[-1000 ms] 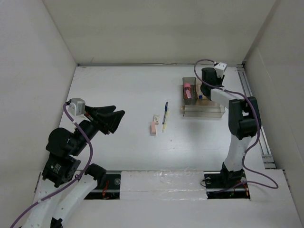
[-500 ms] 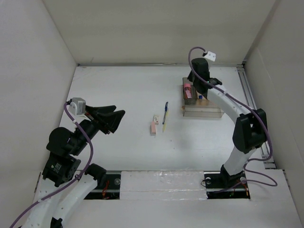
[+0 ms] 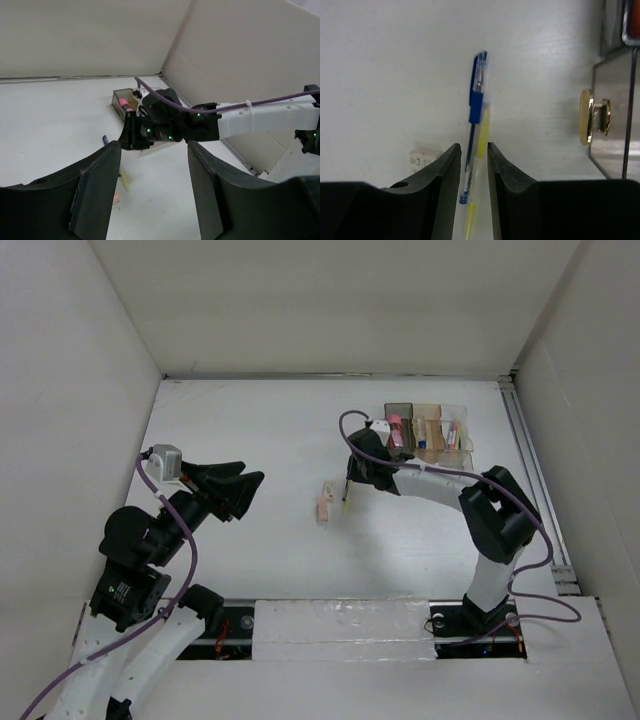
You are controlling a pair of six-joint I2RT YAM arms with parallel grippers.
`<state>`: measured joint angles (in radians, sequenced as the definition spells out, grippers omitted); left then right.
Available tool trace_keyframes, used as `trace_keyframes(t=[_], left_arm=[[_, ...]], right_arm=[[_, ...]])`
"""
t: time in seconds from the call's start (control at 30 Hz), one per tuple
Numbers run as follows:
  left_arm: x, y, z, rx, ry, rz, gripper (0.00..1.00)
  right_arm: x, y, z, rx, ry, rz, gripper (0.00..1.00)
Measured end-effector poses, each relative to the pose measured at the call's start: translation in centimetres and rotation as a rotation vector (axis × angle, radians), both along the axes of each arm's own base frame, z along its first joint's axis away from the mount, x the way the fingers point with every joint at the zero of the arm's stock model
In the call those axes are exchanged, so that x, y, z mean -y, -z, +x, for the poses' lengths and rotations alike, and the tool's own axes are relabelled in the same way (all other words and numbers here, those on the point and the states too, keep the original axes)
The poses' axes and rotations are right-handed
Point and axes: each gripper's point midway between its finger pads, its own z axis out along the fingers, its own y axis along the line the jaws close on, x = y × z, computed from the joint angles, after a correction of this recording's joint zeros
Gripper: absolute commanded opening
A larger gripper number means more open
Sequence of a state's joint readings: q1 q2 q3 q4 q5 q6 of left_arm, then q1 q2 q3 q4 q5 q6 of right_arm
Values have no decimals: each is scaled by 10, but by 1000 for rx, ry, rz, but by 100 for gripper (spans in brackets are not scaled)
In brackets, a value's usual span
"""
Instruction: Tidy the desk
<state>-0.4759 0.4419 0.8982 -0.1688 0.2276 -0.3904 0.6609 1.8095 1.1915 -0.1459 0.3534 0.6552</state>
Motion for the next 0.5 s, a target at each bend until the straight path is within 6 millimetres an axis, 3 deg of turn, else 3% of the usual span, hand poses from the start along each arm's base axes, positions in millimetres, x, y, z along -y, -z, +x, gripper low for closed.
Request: trace_keyframes(t=[0.1, 0.23, 0.5], left_arm=[[0, 0, 0, -1, 0, 0, 52], [1, 1, 1, -4, 0, 2, 52], [1, 1, 2, -6, 0, 3, 52]], right_arm=[[-1, 22, -18, -50, -6, -12, 33], [-9, 33, -32, -66, -15, -1, 28], [-12, 43, -32, -70, -2, 15, 24]])
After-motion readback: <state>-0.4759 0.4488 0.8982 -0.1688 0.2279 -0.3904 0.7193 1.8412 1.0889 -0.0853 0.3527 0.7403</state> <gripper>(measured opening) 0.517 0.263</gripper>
